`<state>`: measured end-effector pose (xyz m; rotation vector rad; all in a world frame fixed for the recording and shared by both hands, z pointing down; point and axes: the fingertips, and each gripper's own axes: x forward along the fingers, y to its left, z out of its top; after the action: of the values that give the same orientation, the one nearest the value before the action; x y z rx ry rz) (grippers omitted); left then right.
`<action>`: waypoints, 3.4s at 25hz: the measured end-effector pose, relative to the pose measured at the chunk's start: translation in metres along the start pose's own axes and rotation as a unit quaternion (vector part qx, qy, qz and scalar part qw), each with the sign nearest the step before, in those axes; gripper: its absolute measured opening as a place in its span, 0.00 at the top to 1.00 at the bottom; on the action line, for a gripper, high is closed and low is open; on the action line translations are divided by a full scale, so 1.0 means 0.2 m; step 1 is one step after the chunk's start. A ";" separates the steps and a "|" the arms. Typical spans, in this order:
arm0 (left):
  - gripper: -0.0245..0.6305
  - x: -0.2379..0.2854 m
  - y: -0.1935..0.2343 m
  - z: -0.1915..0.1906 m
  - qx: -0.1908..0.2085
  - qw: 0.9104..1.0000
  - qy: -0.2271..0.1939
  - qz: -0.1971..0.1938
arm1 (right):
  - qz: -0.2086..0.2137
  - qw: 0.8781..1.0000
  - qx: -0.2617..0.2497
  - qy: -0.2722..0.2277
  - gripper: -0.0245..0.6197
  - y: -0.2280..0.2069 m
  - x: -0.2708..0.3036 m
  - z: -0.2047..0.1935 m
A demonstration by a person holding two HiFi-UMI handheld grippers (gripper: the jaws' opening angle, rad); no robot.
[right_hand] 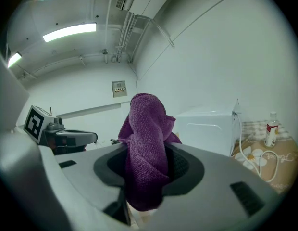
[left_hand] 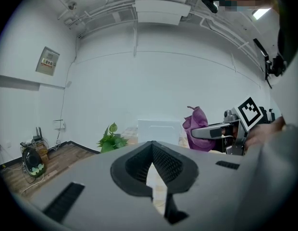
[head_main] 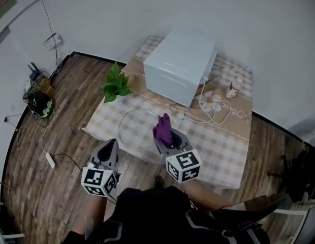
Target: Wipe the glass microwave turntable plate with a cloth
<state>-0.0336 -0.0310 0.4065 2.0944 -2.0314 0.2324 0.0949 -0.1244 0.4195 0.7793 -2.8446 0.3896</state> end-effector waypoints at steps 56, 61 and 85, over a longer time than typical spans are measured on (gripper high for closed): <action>0.96 0.85 0.85 -0.45 0.010 0.969 0.103 -0.227 | -0.219 0.961 0.044 0.165 0.70 -0.19 1.28 -0.65; 0.96 0.85 0.93 -0.53 -0.004 0.969 0.124 -0.214 | -0.229 0.952 0.047 0.198 0.70 -0.19 1.42 -0.79; 0.96 0.83 0.79 -0.53 0.010 0.964 0.125 -0.235 | -0.226 0.939 0.041 0.255 0.70 -0.27 1.41 -0.95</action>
<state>-0.1824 -0.1674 0.5581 2.3454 -1.3520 0.4097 -0.0988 -0.2482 0.6762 1.1210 -2.1066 0.5440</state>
